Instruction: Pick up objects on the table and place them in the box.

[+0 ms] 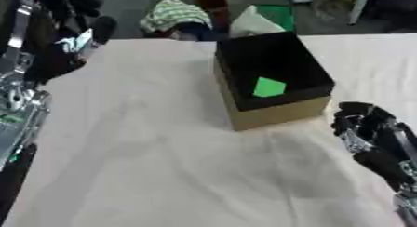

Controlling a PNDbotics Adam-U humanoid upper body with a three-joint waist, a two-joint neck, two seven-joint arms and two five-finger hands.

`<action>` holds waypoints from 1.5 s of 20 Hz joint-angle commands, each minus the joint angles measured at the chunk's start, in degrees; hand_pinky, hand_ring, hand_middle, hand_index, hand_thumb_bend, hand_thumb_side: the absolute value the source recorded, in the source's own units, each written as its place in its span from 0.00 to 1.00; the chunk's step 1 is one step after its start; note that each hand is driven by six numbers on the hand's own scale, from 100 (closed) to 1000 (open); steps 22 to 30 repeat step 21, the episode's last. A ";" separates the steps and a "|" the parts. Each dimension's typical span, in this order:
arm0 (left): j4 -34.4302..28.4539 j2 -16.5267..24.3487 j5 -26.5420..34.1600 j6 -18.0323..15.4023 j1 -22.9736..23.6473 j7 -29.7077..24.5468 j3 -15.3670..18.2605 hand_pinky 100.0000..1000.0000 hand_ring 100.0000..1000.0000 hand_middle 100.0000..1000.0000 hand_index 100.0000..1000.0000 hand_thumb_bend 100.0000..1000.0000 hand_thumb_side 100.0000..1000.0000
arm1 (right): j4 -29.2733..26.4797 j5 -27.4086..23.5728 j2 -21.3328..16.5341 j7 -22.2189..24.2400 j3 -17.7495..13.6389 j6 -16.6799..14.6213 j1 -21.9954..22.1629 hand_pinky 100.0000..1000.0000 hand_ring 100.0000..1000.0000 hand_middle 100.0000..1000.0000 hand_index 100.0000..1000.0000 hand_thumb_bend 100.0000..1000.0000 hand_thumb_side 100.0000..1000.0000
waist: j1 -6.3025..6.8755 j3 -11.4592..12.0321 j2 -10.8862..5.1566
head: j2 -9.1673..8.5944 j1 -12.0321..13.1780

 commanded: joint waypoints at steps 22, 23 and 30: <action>3.12 -8.33 -3.11 -3.13 8.74 2.10 1.26 0.58 0.56 0.54 0.68 0.52 0.53 | -1.37 0.27 -0.12 -1.09 -0.90 -0.01 -0.22 0.55 0.57 0.58 0.73 0.10 0.30 | -0.44 0.97 0.16 | 5.23 -0.31; 3.12 -8.33 -3.11 -3.13 8.74 2.10 1.26 0.58 0.56 0.54 0.68 0.52 0.53 | -1.37 0.27 -0.12 -1.09 -0.90 -0.01 -0.22 0.55 0.57 0.58 0.73 0.10 0.30 | -0.44 0.97 0.16 | 5.23 -0.31; 3.12 -8.33 -3.11 -3.13 8.74 2.10 1.26 0.58 0.56 0.54 0.68 0.52 0.53 | -1.37 0.27 -0.12 -1.09 -0.90 -0.01 -0.22 0.55 0.57 0.58 0.73 0.10 0.30 | -0.44 0.97 0.16 | 5.23 -0.31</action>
